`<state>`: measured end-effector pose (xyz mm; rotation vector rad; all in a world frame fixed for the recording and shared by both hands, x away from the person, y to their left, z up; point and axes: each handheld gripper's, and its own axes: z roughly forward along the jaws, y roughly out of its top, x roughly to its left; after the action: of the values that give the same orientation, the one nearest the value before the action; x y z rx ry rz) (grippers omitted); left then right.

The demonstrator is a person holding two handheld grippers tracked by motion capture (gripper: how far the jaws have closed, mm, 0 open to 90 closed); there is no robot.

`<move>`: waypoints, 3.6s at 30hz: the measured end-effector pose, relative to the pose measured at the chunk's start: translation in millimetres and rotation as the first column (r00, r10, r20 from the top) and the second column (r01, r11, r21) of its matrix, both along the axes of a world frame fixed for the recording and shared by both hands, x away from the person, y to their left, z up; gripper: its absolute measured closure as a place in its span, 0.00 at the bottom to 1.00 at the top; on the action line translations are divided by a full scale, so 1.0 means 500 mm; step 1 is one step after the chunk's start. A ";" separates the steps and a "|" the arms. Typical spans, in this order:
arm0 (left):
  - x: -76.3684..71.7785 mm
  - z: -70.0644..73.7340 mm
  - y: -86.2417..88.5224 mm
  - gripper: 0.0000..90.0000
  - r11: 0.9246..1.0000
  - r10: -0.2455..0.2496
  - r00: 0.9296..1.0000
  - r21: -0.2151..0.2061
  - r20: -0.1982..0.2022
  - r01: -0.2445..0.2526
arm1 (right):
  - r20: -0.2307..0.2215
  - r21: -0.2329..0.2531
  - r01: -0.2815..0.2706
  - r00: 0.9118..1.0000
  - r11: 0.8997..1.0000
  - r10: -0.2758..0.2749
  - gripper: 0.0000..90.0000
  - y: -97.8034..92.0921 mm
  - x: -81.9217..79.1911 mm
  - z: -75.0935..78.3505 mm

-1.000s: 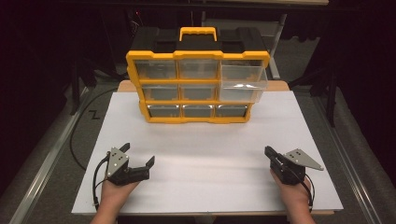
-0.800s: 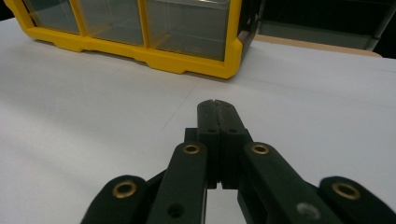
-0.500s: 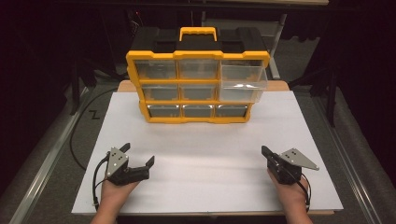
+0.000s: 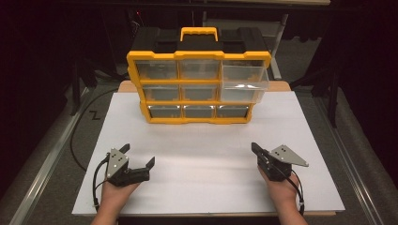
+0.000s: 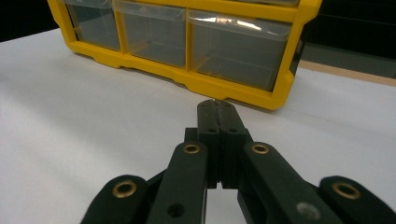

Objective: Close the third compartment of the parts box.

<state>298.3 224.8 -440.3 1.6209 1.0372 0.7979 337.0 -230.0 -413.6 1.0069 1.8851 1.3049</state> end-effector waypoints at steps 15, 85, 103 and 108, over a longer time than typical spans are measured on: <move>0.001 0.002 0.004 0.00 1.000 -0.011 1.000 -0.023 -0.002 0.011 | 0.062 0.046 -0.022 0.998 0.999 0.020 1.00 0.043 0.010 0.063; -0.007 0.006 0.015 0.01 0.999 -0.014 1.000 -0.032 0.006 0.014 | 0.218 0.078 0.041 0.974 0.996 -0.058 1.00 0.117 0.071 0.304; -0.006 0.005 0.015 0.01 0.999 -0.019 1.000 -0.034 0.006 0.019 | 0.217 0.056 0.074 0.973 0.996 -0.084 1.00 0.117 0.095 0.310; -0.007 0.006 0.016 0.01 0.999 -0.022 1.000 -0.032 0.008 0.022 | 0.214 0.052 0.085 0.972 0.995 -0.094 1.00 0.119 0.106 0.311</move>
<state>294.7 233.0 -437.3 1.5983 1.0204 0.7680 389.8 -170.6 -258.2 0.9197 1.6366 1.3486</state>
